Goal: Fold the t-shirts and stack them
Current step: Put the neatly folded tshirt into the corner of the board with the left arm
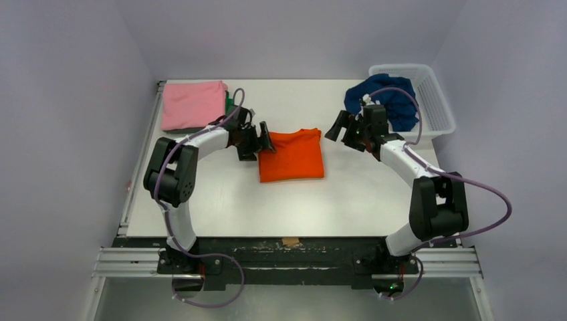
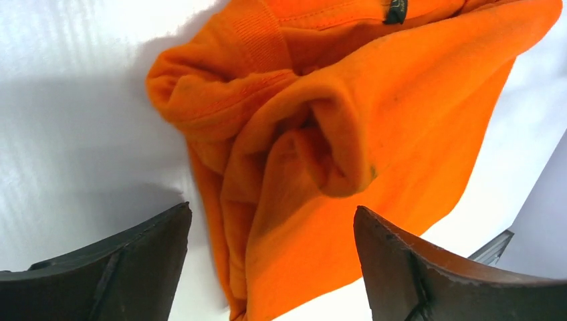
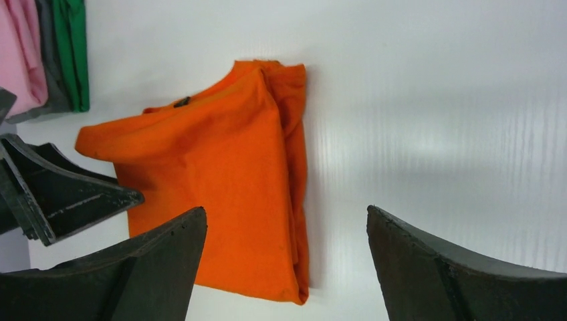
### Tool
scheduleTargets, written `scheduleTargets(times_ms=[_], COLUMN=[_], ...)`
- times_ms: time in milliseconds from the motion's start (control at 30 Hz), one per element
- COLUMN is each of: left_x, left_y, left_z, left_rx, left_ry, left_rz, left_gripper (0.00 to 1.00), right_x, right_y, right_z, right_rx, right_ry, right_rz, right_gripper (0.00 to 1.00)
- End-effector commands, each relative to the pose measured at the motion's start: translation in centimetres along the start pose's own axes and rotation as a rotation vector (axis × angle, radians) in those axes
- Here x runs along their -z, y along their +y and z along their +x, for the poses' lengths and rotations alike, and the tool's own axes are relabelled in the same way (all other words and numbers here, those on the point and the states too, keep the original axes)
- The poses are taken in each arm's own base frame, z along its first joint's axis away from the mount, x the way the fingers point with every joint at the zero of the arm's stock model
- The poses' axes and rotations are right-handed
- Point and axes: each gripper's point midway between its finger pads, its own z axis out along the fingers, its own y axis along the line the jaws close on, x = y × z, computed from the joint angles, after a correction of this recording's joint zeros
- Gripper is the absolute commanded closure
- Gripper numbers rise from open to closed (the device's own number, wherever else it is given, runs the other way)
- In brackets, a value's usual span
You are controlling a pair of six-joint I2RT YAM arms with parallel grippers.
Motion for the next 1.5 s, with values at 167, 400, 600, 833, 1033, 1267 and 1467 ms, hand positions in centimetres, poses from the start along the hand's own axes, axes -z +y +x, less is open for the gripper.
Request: scheduleTargets(times_ms=[167,400,600,833,1033,1267,1467], left_x=[-3.6,-1.7,3.3,7.5,10.8,16.4,21.1], left_y=[-2.1,0.1,-2.0,-2.6,-2.2,-2.3,-2.2], left_z=[-0.1,-3.6,-9.8,-16.6,-20.6,-23.2,-24.3], left_rx=[-0.081,-0.206,-0.405,-0.641,-0.658,-0.659,-0.621], left_ry=[0.012,-0.112,-0.305,-0.423,-0.469,-0.502,-0.563], left_rz=[-0.070,-0.473,-0.562,-0.717,-0.715,-0.689,-0.645], left_gripper=[0.57,1.00,1.00,1.00,1.00,1.00,1.00], right_x=[3.3,4.6,5.6,7.0,8.2,8.3,8.5], right_y=[-2.0,-2.4,-3.0,-3.3,-3.7,-3.9,-3.9], right_z=[1.1,0.6,0.1,-0.8,-1.6,-1.7,-1.7], right_rx=[0.036,0.053,0.067,0.071,0.067,0.065,0.064], right_ry=[-0.055,-0.098,-0.148,-0.213,-0.271,-0.274,-0.277], right_rz=[0.091,0.124,0.154,0.187,0.220,0.228,0.232], right_gripper=[0.12,0.12,0.13,0.10,0.09,0.09,0.09])
